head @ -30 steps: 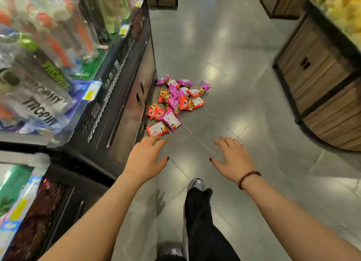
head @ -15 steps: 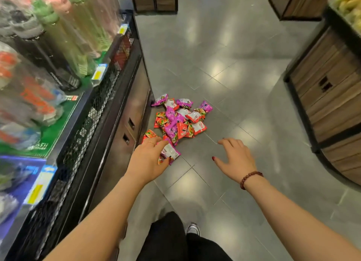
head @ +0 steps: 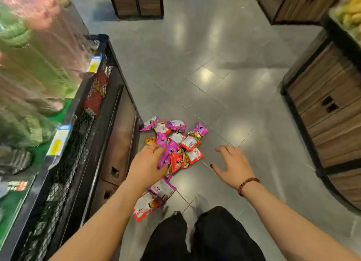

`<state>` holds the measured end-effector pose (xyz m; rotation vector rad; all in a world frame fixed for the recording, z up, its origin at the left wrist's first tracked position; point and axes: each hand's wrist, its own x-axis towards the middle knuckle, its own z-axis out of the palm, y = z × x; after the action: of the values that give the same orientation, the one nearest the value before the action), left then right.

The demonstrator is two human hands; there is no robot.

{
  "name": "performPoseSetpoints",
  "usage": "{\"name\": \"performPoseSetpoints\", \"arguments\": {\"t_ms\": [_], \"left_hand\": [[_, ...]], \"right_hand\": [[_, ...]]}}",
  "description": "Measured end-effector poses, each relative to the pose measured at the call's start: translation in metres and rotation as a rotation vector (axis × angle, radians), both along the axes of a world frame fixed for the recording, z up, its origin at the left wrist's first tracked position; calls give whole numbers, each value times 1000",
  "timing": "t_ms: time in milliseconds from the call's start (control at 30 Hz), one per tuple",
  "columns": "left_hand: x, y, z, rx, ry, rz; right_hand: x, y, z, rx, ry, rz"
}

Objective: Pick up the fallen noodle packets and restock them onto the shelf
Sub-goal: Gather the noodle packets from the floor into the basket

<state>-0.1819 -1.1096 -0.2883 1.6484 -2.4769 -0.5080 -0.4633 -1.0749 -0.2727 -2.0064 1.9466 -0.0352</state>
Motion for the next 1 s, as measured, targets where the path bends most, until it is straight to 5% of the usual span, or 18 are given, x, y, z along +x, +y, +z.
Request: {"name": "performPoseSetpoints", "arguments": {"t_ms": [367, 633, 1000], "left_hand": [[-39, -143, -46, 134, -15, 186], [-74, -224, -105, 308, -18, 394], [-98, -279, -364, 524, -30, 388]], "right_hand": [[-63, -199, -57, 164, -73, 69], [-91, -316, -128, 378, -368, -139], [-73, -362, -372, 528, -591, -442]]}}
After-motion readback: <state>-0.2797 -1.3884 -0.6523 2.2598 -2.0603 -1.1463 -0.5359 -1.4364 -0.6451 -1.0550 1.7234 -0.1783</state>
